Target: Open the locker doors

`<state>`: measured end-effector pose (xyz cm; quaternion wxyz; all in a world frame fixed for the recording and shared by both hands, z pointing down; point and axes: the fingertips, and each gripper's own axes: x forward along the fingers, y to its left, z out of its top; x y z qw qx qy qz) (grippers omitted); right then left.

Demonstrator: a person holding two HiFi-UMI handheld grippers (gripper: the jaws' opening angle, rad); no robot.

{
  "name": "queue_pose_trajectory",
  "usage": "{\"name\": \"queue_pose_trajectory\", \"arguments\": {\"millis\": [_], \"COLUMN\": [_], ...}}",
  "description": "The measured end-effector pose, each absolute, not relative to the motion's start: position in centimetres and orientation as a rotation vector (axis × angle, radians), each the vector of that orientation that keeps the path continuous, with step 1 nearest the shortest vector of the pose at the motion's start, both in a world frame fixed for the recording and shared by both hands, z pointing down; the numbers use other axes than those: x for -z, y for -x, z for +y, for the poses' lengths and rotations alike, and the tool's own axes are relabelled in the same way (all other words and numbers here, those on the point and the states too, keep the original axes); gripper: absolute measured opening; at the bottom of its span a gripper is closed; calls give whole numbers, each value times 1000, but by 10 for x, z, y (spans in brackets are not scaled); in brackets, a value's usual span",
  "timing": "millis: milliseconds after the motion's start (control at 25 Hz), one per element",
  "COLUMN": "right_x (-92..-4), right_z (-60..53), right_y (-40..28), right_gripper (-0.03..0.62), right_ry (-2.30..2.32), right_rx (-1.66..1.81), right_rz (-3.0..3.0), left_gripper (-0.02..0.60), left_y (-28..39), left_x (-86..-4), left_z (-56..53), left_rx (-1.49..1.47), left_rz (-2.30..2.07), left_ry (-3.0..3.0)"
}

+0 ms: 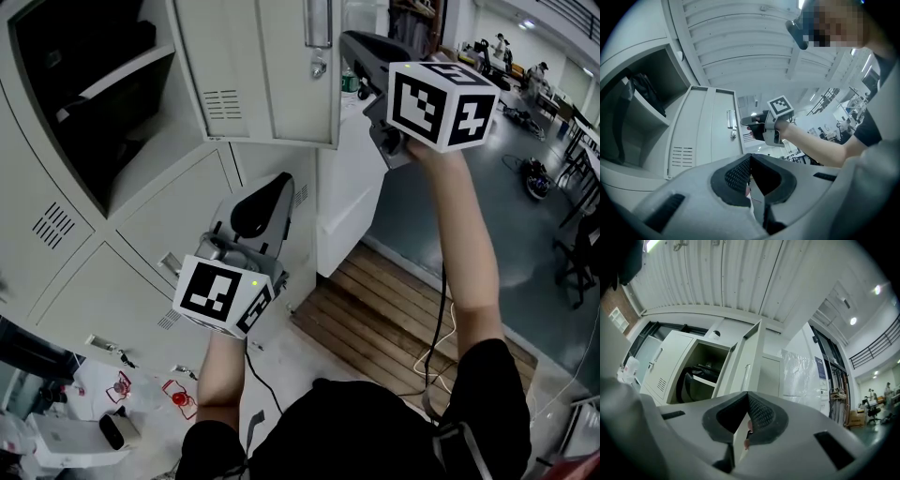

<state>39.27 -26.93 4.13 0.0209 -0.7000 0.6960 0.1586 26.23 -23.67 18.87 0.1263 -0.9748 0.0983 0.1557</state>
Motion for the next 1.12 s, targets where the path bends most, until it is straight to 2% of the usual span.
{"name": "queue_pose_trajectory", "arguments": {"millis": [640,1120], "right_x": [-41,-29], "right_z": [-273,-245], "right_y": [-400,-381], "right_gripper": [5,6], "right_ry": [2039,1997], "right_rx": [-465,-483], "right_rz": [2199,2151], "left_gripper": [17,17], "left_y": [-270,-249], "left_x": [-190,-182], "left_z": [-238,-226], "left_rx": [-407,-409], "left_rz": [352,316], "left_ry": [2814,2805]}}
